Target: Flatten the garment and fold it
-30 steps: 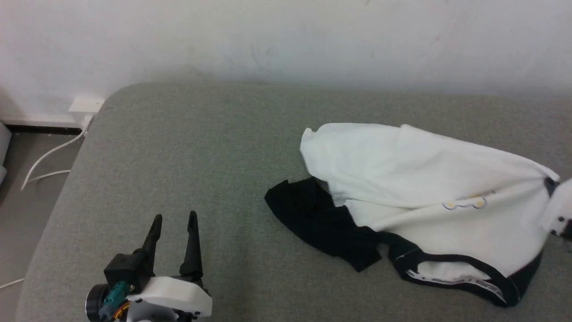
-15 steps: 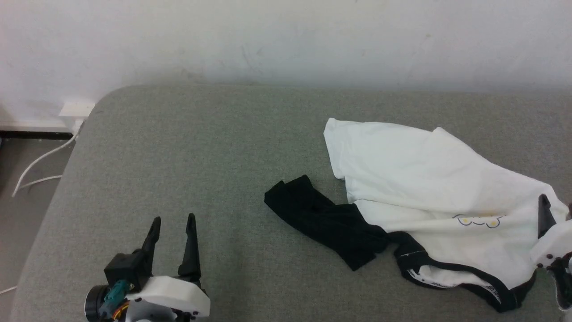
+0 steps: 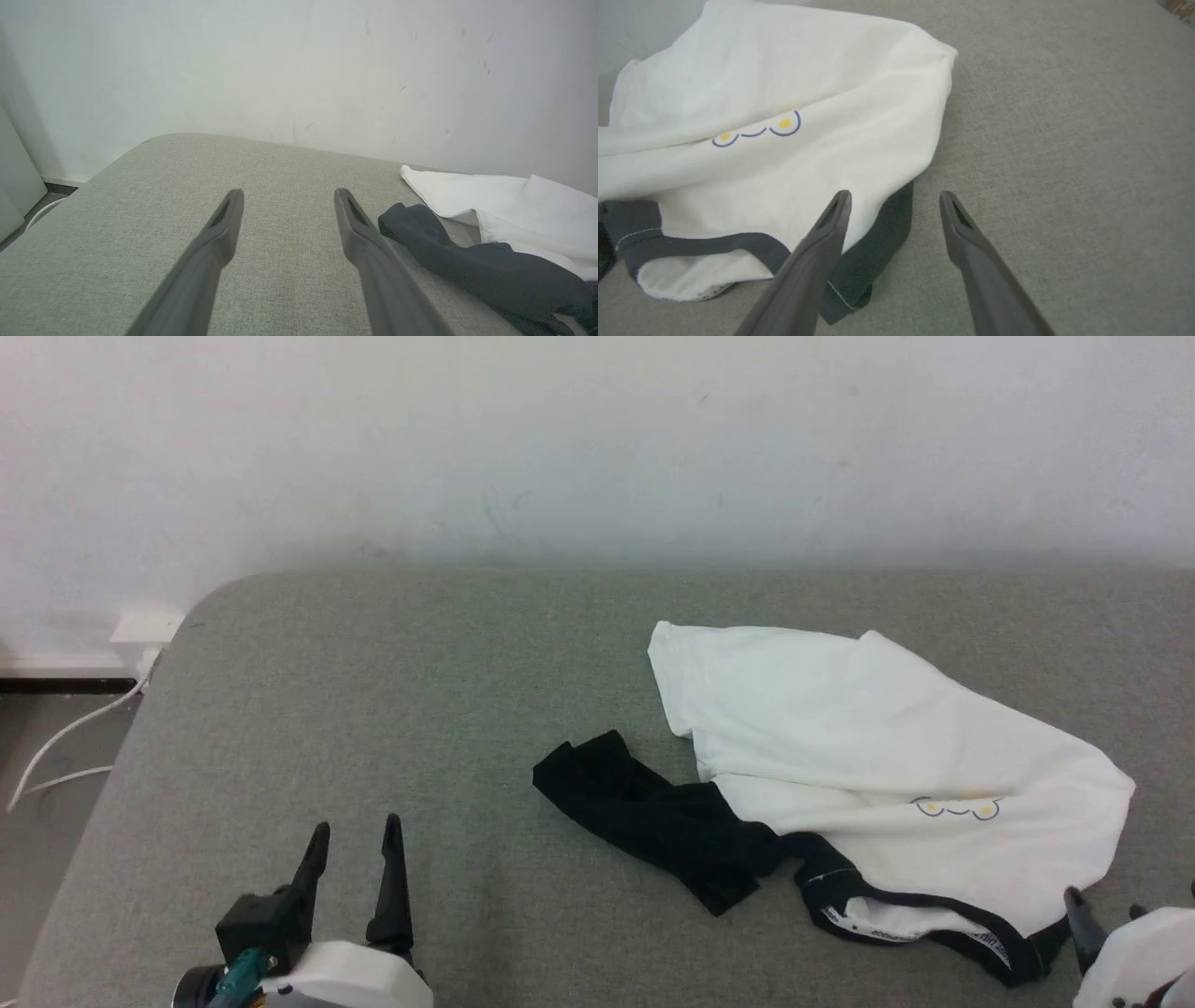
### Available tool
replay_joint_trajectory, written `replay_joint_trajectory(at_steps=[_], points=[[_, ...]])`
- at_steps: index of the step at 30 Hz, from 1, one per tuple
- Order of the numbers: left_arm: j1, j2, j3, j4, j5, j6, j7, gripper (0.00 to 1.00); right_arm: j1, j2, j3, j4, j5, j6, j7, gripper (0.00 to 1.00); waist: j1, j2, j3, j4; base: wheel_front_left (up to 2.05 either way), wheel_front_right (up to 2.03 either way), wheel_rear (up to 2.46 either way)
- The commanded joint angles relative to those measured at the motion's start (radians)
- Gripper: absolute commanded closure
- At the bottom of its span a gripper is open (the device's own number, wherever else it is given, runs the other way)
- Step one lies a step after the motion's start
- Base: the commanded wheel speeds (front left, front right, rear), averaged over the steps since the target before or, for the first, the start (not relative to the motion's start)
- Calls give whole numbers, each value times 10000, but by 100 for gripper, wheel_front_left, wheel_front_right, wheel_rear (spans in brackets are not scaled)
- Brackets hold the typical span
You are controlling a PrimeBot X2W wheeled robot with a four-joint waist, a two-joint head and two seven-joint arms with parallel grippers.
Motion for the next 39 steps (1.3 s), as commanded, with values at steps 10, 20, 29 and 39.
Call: replay_joint_trajectory(at_steps=[10,20,29,39], points=[[-9,100,-122,-336,53,120,101,0,-606,-605,22,-69,610,-9,3840,0,2,0,344,-178,0,0,0],[-384,95,-198,-202,23,30,74,0,-1640,-495,-114,1930,505,-9,4912,82,2,0,821,62,0,0,0],[-347,91,-146,-27,-33,70,27,0,-2031,-788,95,-135,-421,-9,2940,100,2,0,582,91,0,0,0],[-430,106,-270,20,-53,71,41,0,-1352,-694,6097,-2232,-99,-9,3083,100,2,0,535,86,0,0,0]])
